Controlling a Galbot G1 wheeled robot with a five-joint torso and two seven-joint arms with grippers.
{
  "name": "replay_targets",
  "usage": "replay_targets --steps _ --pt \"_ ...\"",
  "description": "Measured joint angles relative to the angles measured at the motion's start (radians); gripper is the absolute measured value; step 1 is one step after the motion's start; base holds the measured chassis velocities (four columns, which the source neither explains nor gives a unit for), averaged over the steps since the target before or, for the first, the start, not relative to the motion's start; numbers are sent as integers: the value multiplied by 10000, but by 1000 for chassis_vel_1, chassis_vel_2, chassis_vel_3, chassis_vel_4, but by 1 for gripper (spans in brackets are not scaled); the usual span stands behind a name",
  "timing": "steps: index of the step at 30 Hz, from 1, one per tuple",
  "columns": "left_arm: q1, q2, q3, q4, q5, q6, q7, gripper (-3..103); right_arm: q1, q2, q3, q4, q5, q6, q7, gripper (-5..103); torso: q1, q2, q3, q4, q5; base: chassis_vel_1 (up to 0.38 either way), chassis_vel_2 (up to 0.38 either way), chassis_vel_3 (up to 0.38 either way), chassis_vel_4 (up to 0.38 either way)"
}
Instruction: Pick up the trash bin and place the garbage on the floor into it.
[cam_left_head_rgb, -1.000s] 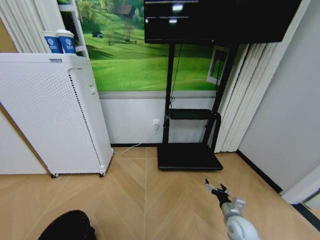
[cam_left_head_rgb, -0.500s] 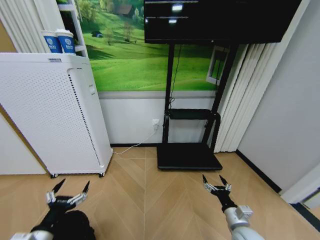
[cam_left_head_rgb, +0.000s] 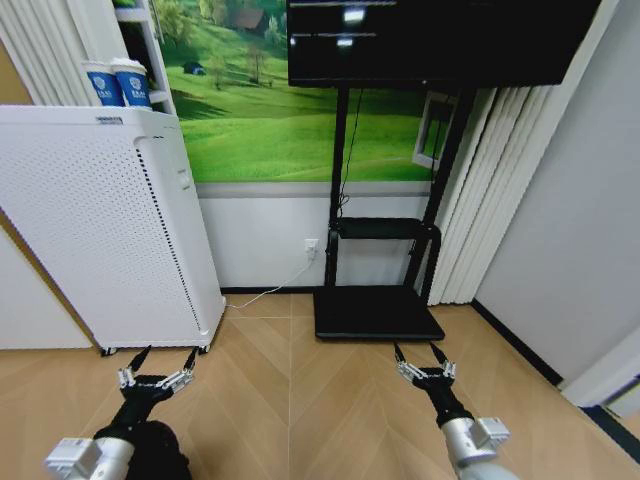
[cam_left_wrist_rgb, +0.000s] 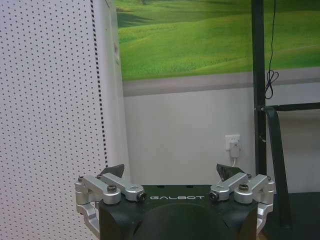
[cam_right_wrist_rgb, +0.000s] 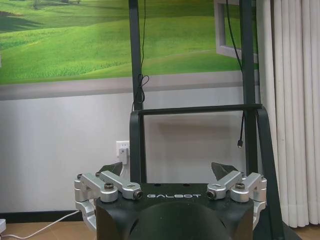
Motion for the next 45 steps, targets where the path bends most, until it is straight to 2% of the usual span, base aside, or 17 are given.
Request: replay_targets --steps 7,22,31,45 --pt "14 -7 -3 14 4 -5 1 100 10 -3 -1 -24 5 -4 9 100 0 3 2 0 0 0 0 0 0" --pt "27 -12 -12 22 6 -21 5 100 21 -9 -1 -46 19 -9 19 100 69 393 317 -1 0 0 0 0 0" --pt "32 -13 -16 31 6 -26 12 100 28 -10 -1 -58 30 -10 24 100 64 407 345 0 -1 0 0 0 0" --pt "34 -14 -17 31 6 -29 13 100 30 -11 -1 -61 34 -10 24 100 221 1042 818 0 0 -2 -2 -4 -2"
